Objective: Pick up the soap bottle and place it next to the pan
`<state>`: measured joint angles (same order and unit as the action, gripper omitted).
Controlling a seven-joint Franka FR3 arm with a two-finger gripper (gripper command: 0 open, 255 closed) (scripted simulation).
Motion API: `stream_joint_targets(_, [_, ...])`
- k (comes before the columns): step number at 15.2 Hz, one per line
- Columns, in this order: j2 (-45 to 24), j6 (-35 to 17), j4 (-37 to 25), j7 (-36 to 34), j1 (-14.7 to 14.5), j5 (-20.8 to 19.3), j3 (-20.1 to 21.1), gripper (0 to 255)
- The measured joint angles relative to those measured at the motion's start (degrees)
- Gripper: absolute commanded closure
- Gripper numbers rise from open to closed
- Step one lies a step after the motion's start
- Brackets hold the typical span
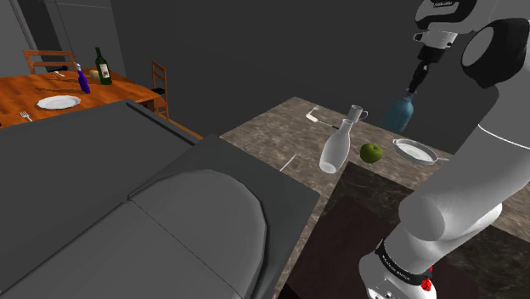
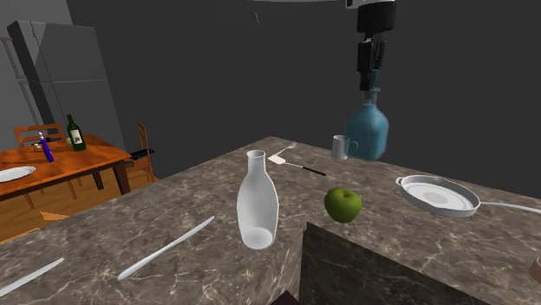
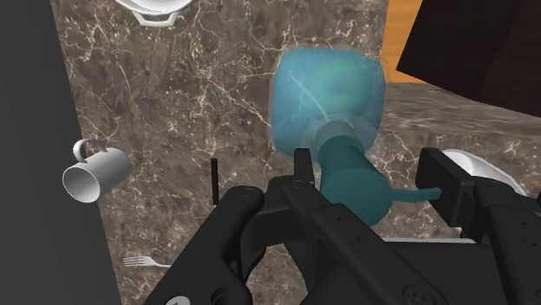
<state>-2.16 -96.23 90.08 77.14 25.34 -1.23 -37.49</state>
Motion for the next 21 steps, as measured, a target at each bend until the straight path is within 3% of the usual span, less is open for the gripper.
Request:
stream_joint_targets(8, [1.4,4.1,-3.4,9.6,4.9,0.0,-4.6,255])
stream_joint_targets(14, [-2.2,8.3,-10.3,19.1,10.3,3.5,-9.2,255])
stream_joint_targets(16, [-3.7,9.5,-12.3,22.4,12.5,4.9,-10.5,255])
stream_joint_targets(20, [-9.4,14.1,-20.6,30.0,19.5,10.4,-13.2,255])
stream_joint_targets(21, [-12.0,16.0,-24.3,32.2,22.4,12.7,-13.7,255])
